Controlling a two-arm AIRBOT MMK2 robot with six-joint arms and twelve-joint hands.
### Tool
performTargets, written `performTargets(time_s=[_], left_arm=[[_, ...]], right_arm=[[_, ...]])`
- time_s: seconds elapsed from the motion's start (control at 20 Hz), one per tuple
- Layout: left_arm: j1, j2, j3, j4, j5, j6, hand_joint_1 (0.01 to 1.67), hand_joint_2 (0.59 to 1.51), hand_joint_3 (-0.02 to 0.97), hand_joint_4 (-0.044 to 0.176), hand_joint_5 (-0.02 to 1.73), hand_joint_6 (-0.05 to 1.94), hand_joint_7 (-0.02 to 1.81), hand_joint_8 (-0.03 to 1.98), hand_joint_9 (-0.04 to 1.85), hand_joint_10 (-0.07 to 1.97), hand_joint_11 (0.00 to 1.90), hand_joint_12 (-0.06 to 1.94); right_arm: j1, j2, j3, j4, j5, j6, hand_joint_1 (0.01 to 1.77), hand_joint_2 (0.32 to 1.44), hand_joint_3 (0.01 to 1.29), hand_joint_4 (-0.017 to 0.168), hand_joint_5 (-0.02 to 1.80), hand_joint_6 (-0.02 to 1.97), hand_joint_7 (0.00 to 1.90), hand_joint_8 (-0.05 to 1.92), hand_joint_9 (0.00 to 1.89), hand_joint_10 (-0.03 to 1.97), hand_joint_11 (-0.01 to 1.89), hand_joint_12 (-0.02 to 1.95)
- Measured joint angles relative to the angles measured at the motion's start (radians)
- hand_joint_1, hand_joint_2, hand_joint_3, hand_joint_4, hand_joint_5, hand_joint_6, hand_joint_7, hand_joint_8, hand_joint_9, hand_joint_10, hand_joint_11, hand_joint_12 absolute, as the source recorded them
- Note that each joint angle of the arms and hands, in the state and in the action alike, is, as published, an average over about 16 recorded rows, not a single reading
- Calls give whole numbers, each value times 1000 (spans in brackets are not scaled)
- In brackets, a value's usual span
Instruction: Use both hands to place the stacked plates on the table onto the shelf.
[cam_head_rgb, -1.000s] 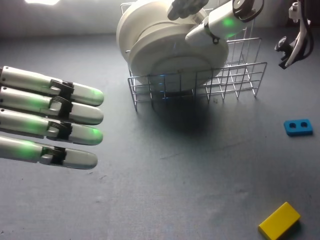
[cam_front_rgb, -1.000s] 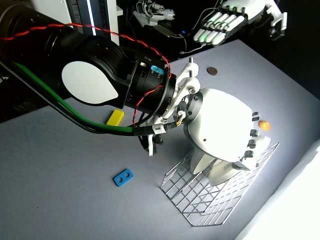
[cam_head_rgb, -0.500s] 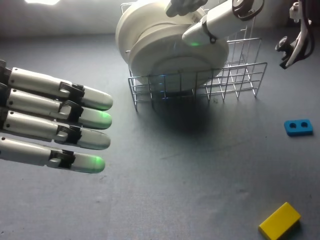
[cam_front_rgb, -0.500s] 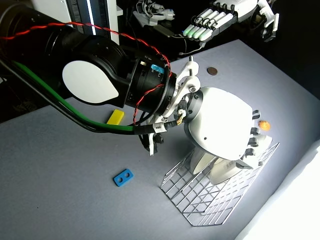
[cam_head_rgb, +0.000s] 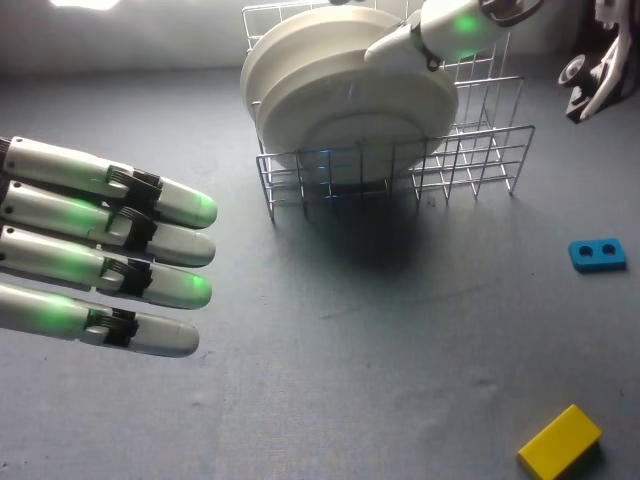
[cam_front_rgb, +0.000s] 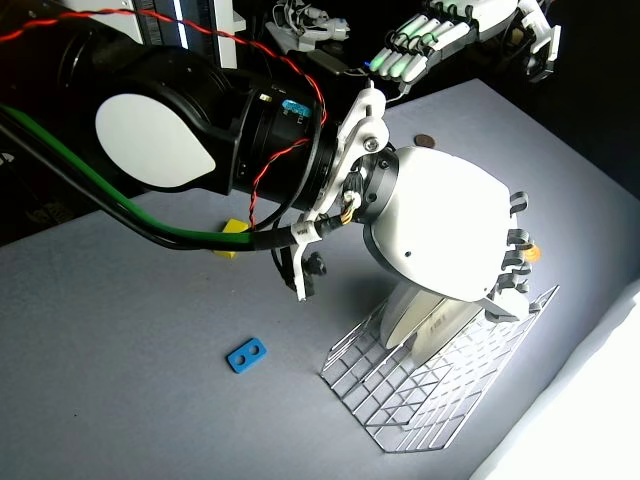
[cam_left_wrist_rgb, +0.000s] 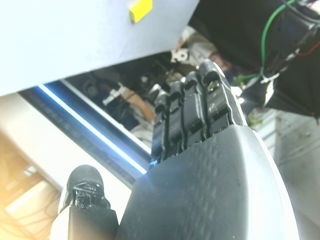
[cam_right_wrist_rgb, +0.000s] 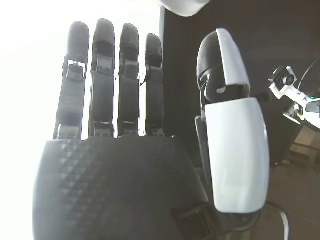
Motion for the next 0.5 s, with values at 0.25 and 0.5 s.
performTargets(time_s=[0.25, 0.5], left_arm=[[-2, 0, 1, -5, -8, 0, 43, 1144, -1, 1, 305, 136, 320, 138, 290, 73, 121, 571], [-5, 0, 0, -13, -4, 4, 61, 1152, -2, 44, 659, 617, 712, 627, 676, 605, 490, 1065]], right_arm=[[-24, 64, -81, -77, 107, -43, 757, 1086, 11, 1, 722, 47, 763, 65, 714, 79, 380, 840], [-74, 152, -180, -202, 215, -53, 516, 1065, 11, 3, 847, 546, 894, 606, 869, 638, 663, 1186]])
